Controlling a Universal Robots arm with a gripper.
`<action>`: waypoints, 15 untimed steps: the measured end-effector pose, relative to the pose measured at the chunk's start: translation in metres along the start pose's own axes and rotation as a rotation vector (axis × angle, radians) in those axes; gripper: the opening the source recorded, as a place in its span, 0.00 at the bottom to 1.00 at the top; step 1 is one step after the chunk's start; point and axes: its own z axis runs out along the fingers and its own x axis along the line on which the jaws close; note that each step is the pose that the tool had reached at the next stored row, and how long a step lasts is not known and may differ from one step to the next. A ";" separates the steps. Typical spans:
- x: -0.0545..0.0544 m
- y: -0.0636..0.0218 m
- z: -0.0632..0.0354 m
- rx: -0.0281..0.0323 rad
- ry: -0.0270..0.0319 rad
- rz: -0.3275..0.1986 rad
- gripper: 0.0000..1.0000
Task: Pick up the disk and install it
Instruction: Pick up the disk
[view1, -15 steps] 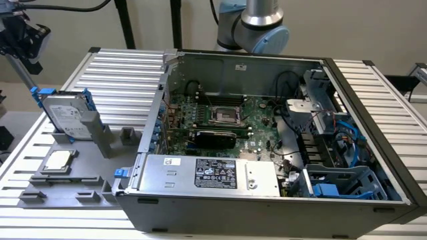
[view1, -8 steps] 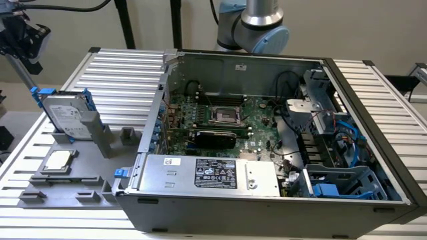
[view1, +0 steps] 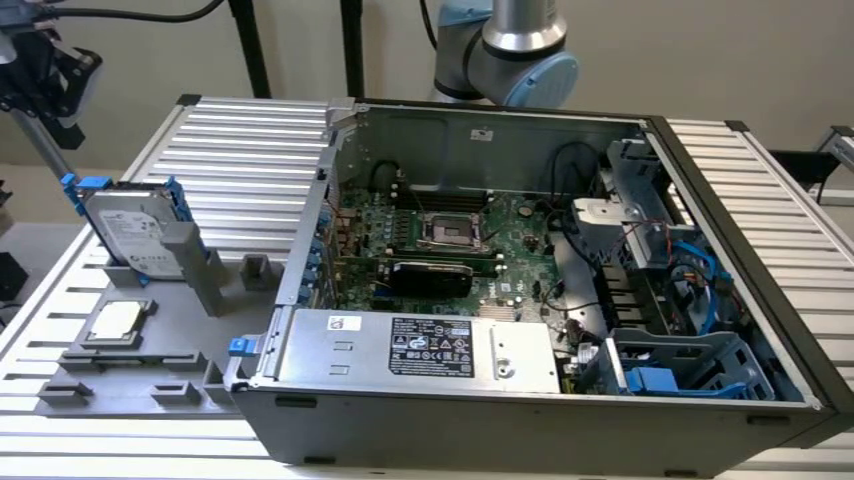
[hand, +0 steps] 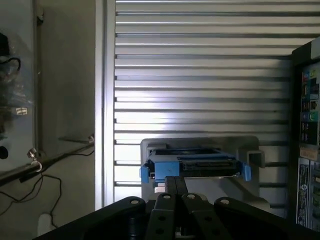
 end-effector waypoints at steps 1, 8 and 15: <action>0.000 0.0000 0.0002 0.0001 0.0009 -0.018 0.11; 0.000 -0.0001 0.0014 0.0007 0.0071 -0.146 0.11; 0.000 -0.0002 0.0028 0.0012 0.0130 -0.272 0.11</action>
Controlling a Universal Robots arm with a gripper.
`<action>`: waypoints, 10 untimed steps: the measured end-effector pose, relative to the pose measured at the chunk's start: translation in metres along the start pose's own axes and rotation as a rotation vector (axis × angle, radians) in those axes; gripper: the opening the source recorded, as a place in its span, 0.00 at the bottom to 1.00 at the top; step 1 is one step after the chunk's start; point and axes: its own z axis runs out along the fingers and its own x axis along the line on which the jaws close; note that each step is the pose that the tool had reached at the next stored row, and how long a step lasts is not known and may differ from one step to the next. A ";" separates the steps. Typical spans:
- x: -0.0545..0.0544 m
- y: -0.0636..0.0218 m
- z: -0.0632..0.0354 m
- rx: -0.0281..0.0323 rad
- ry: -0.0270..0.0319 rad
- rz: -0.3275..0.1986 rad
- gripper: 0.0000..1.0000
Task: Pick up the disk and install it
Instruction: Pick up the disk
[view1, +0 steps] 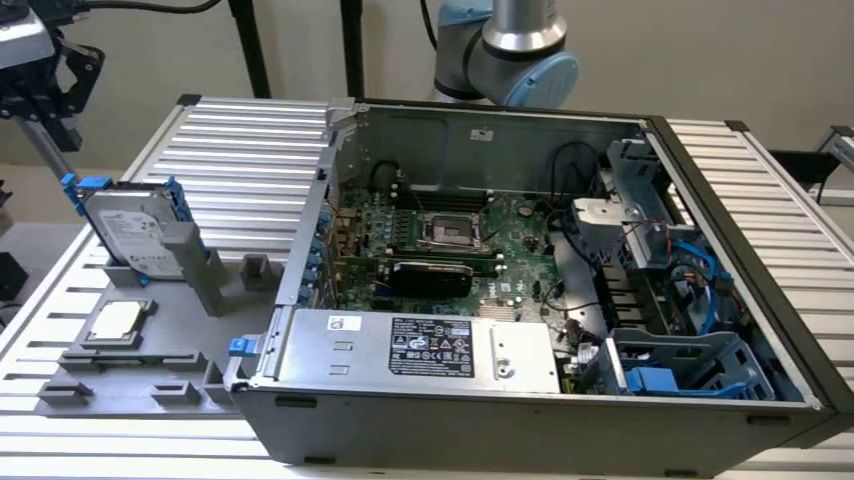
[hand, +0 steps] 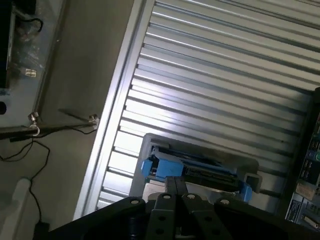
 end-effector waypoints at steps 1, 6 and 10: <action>0.000 0.0000 0.0002 0.0001 0.0010 -0.019 0.11; 0.000 0.0000 0.0011 0.0005 0.0054 -0.110 0.11; 0.000 -0.0001 0.0020 0.0007 0.0088 -0.182 0.11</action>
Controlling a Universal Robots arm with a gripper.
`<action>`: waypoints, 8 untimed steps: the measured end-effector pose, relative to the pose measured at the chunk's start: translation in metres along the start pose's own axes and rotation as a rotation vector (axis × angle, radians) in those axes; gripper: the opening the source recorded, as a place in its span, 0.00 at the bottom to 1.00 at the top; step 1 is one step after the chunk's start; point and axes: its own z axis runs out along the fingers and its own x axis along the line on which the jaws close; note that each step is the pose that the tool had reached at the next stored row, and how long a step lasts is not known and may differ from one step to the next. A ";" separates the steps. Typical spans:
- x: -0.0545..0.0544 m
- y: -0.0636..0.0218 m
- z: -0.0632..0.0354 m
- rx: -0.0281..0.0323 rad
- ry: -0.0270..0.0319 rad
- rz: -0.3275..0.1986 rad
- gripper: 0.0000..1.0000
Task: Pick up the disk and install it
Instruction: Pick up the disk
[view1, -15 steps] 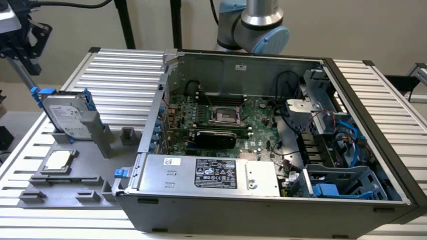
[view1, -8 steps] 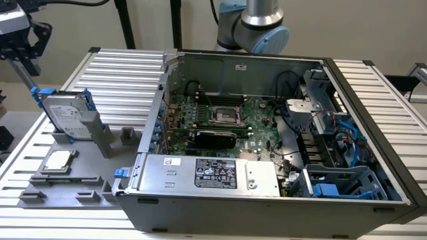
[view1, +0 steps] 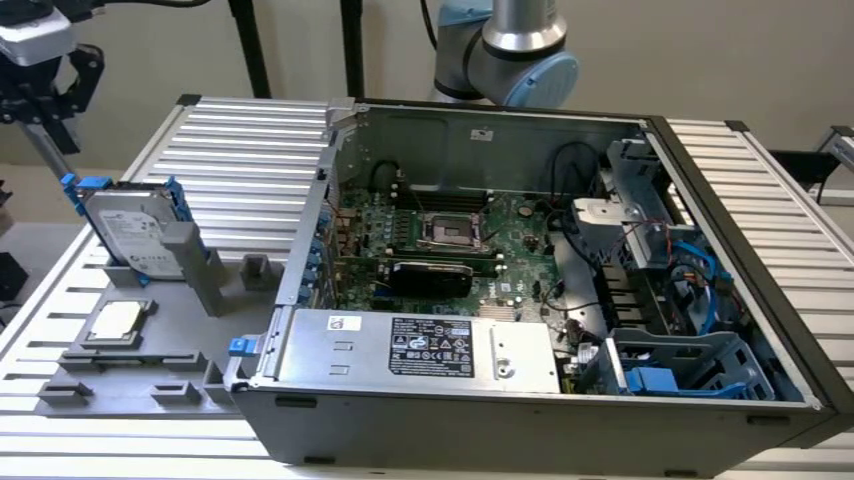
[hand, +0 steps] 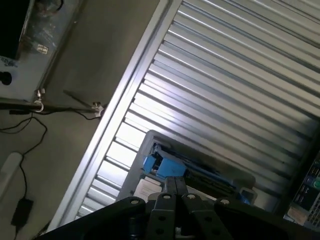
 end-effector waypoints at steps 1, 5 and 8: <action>0.000 0.0000 0.0002 0.0001 0.0009 -0.019 0.11; 0.000 -0.0001 0.0011 0.0005 0.0043 -0.092 0.11; 0.000 -0.0001 0.0016 0.0007 0.0070 -0.145 0.11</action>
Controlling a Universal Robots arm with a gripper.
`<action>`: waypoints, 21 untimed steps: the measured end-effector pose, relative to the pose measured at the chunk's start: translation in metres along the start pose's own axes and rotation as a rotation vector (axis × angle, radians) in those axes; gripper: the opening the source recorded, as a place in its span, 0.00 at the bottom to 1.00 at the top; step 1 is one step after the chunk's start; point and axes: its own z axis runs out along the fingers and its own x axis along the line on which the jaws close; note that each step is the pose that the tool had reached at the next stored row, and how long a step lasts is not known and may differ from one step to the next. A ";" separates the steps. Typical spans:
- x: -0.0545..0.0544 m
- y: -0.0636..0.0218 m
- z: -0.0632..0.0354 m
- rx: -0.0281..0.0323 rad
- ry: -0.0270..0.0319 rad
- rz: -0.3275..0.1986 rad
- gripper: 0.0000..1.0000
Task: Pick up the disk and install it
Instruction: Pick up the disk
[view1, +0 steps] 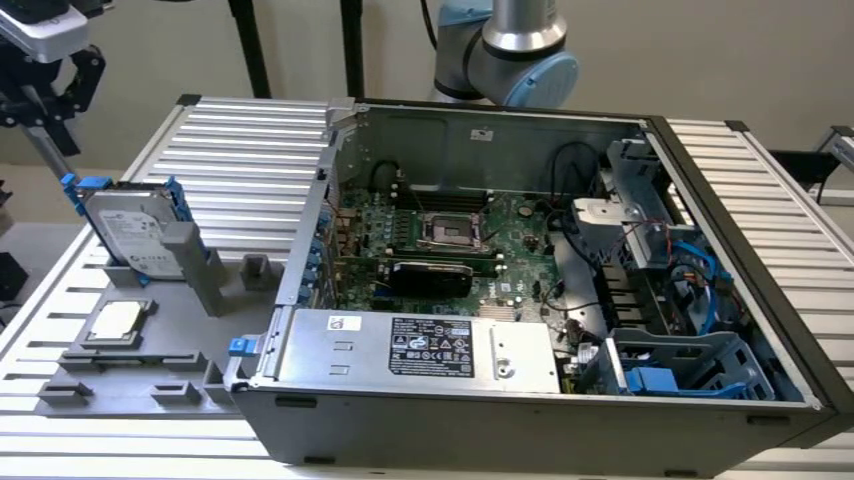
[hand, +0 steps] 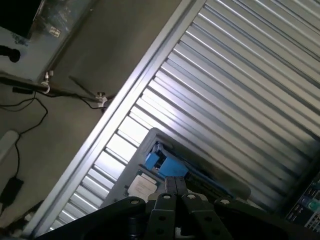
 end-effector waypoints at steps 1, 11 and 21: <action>0.000 0.0000 0.0002 0.0001 0.0009 -0.018 0.11; 0.000 -0.0001 0.0025 0.0012 0.0091 -0.199 0.11; 0.000 -0.0002 0.0048 0.0143 0.0037 -0.382 0.11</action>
